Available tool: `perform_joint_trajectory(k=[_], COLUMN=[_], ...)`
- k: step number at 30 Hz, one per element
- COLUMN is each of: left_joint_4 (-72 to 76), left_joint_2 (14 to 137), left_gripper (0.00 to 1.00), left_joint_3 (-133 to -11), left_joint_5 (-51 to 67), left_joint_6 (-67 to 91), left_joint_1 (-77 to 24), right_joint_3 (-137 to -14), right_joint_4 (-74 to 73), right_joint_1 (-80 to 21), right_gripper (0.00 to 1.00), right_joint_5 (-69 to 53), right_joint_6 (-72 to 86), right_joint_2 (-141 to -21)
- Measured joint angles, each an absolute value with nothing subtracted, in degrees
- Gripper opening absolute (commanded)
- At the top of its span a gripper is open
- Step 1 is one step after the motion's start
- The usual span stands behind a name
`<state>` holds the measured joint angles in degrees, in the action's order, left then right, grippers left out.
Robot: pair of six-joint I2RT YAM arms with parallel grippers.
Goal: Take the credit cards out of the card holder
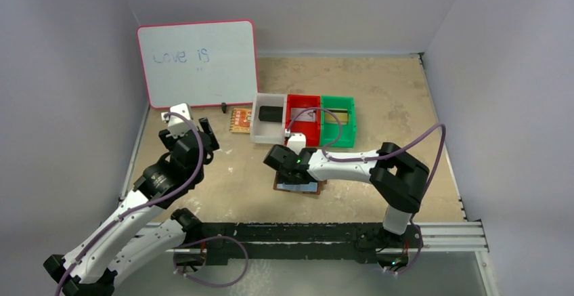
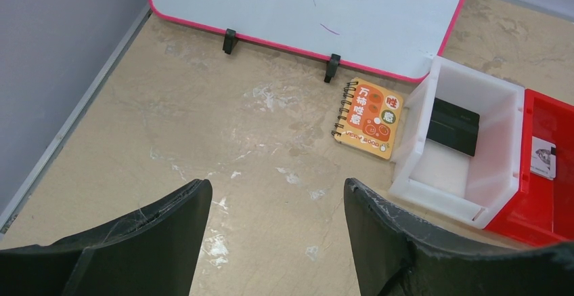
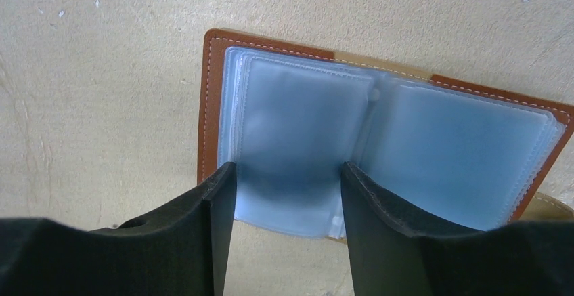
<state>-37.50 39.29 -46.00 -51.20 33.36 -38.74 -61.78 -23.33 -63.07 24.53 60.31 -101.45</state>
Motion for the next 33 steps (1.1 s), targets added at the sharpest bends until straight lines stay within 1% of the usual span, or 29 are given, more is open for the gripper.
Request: perform_joint_trajectory(k=[1,5,12,15,16,20,24,28,29,33], left_joint_4=[-37.50,-37.50,-37.50,-37.50,-37.50,-37.45,-37.21,-34.61,-33.12,-25.19], left_joint_2=[39.35,39.59,40.40,40.84,40.93,41.12,41.71,43.09,43.66,47.81], left_gripper=[0.71,0.71,0.71,0.71,0.71,0.71,0.70,0.67,0.66,0.65], left_joint_3=[-46.00,-46.00,-46.00,-46.00,-46.00,-46.00,-46.00,-45.95,-45.80,-43.88], left_joint_5=[-51.18,-51.16,-50.72,-50.50,-50.37,-49.58,-46.50,-37.01,-33.82,-20.05], left_joint_6=[33.36,33.36,33.36,33.36,33.36,33.34,33.39,34.24,34.76,36.99], left_joint_1=[-38.74,-38.74,-38.74,-38.74,-38.74,-38.74,-38.74,-38.70,-38.70,-38.70], right_joint_3=[-61.78,-60.47,-56.62,-55.11,-54.61,-51.59,-44.36,-33.43,-30.72,-23.40], right_joint_4=[-23.27,-21.52,-15.51,-13.08,-12.64,-9.72,-3.29,6.98,10.04,18.55], right_joint_1=[-63.07,-63.00,-61.60,-60.75,-60.51,-59.35,-57.39,-53.04,-50.41,-46.41], right_gripper=[0.33,0.27,0.27,0.16,0.15,0.18,0.21,0.24,0.25,0.26], right_joint_5=[24.51,24.10,19.99,18.50,18.26,16.47,12.27,5.02,3.16,-2.13], right_joint_6=[60.31,59.90,57.93,57.45,57.36,57.32,56.90,56.82,57.04,58.13], right_joint_2=[-101.45,-100.42,-97.95,-97.23,-96.92,-94.76,-89.43,-80.73,-78.98,-76.09])
